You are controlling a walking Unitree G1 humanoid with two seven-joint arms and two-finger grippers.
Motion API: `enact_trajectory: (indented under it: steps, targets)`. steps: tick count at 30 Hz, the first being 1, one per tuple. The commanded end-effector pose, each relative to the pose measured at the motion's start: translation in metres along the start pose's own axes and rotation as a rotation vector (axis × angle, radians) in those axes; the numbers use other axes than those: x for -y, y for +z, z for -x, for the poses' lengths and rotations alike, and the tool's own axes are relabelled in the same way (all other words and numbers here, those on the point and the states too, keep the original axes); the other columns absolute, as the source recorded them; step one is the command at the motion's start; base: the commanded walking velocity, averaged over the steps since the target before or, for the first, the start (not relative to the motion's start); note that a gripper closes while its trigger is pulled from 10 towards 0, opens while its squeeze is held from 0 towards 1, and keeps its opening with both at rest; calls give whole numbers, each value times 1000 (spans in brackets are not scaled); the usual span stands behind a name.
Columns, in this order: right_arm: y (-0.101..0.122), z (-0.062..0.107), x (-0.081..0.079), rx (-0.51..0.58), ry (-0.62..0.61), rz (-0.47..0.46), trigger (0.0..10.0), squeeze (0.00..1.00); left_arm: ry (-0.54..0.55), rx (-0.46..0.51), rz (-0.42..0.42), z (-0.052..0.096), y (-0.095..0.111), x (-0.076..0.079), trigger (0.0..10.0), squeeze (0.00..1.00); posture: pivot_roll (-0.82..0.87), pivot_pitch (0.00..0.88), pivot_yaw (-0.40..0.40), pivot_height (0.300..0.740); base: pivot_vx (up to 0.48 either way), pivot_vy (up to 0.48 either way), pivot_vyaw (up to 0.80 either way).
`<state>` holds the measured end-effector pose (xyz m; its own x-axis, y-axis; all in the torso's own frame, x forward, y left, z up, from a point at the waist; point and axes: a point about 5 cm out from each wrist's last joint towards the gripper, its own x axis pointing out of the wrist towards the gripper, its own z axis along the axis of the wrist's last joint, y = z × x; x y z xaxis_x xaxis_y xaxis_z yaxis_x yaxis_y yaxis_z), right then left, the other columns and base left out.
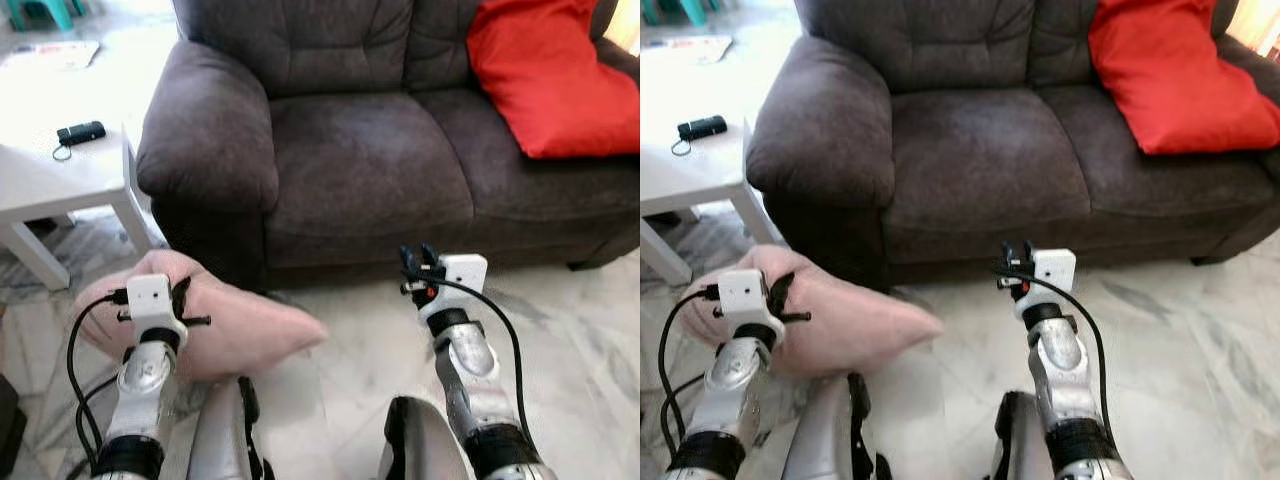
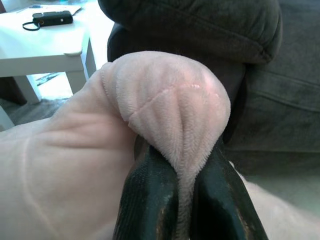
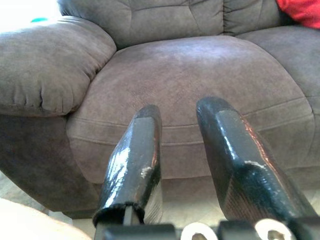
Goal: Move the pillow to the sofa from floor
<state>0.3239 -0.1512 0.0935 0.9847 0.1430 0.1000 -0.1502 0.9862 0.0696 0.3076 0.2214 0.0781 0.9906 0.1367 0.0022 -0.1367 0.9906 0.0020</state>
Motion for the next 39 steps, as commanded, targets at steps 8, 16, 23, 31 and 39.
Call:
enact_trajectory:
  steps: [8,16,23,31,39]
  targets:
    - [0,2,-1,10,-12,-15,10000,0,-38,124,-4,-5,26,6,10000,0,138,57,-13,585,0,0,0]
    - [-1,1,-4,10,-7,-23,10000,0,-55,128,-11,-6,28,8,10000,0,140,49,-8,624,0,0,0]
    - [0,0,-6,11,-1,-26,10000,0,-60,130,-13,-7,30,8,10000,0,143,42,-6,654,0,0,0]
    - [1,-2,-6,16,-4,-28,10000,0,-63,132,-11,-9,32,8,10000,0,147,38,-4,654,0,0,0]
    - [1,-3,-7,17,0,-30,10000,0,-66,134,-11,-10,33,8,10000,0,151,37,-3,654,0,0,0]
